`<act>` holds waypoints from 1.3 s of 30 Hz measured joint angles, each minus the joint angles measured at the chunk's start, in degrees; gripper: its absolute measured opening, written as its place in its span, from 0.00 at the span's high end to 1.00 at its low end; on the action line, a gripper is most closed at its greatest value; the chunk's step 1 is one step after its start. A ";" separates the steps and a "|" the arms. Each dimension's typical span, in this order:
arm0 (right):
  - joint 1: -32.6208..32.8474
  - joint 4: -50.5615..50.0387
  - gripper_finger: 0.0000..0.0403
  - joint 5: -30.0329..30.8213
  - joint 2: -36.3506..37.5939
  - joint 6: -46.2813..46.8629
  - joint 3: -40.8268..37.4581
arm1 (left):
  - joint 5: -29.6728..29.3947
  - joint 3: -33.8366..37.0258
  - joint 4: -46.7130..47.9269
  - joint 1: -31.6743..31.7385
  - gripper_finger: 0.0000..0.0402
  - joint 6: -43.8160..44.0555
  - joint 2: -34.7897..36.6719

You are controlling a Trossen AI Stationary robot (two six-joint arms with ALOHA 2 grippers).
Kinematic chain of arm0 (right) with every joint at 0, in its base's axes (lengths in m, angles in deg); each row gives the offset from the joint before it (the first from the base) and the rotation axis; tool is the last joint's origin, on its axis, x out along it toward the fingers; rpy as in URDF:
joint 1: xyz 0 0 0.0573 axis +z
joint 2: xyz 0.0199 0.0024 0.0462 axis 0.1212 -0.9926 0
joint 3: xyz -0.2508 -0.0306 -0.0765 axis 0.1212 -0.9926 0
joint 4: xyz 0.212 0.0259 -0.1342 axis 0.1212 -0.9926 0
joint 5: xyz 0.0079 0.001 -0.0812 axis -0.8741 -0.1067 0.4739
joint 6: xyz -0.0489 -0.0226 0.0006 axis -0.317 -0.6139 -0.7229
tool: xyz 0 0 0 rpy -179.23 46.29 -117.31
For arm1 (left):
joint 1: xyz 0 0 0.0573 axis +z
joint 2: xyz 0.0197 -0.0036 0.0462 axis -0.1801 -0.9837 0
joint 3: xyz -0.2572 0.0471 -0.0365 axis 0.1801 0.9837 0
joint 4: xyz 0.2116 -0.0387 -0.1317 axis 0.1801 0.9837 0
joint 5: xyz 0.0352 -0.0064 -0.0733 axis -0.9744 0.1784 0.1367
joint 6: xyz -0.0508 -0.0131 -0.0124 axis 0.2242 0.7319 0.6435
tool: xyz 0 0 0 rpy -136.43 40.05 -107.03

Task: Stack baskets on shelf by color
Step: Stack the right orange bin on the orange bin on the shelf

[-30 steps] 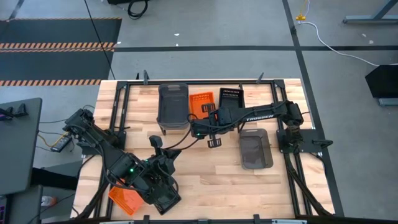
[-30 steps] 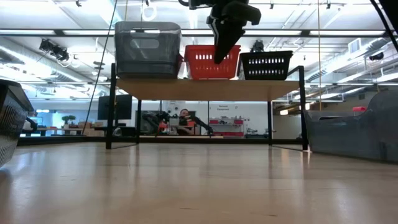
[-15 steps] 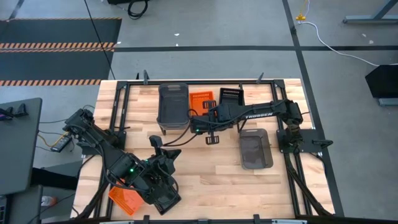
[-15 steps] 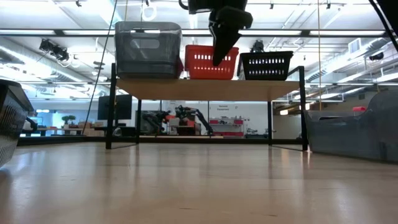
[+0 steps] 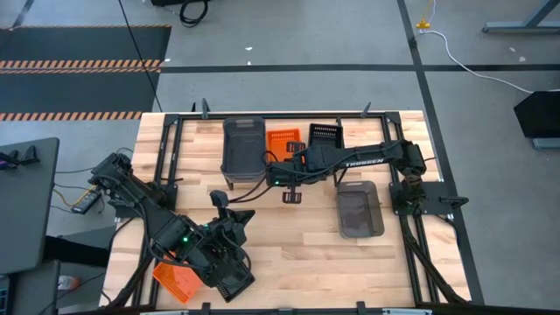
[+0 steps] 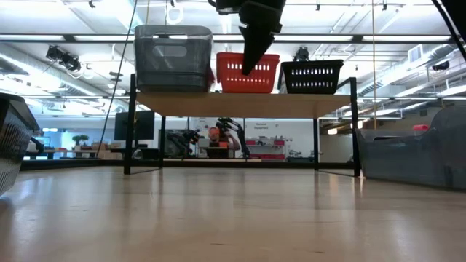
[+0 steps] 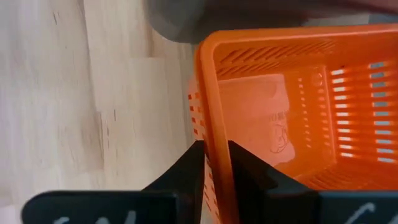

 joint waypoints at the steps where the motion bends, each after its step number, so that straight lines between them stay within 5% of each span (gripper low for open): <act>1: 0.00 0.00 0.83 -0.09 0.00 0.63 0.00 | 0.00 0.00 0.00 0.00 0.97 0.02 0.00; 14: 0.42 -0.07 0.96 -1.74 0.00 -0.33 0.00 | -0.02 0.00 0.00 0.00 0.95 0.02 0.00; 39: 0.69 -0.22 0.78 3.07 0.04 -2.59 0.00 | 0.00 0.00 0.02 0.00 0.97 0.02 0.00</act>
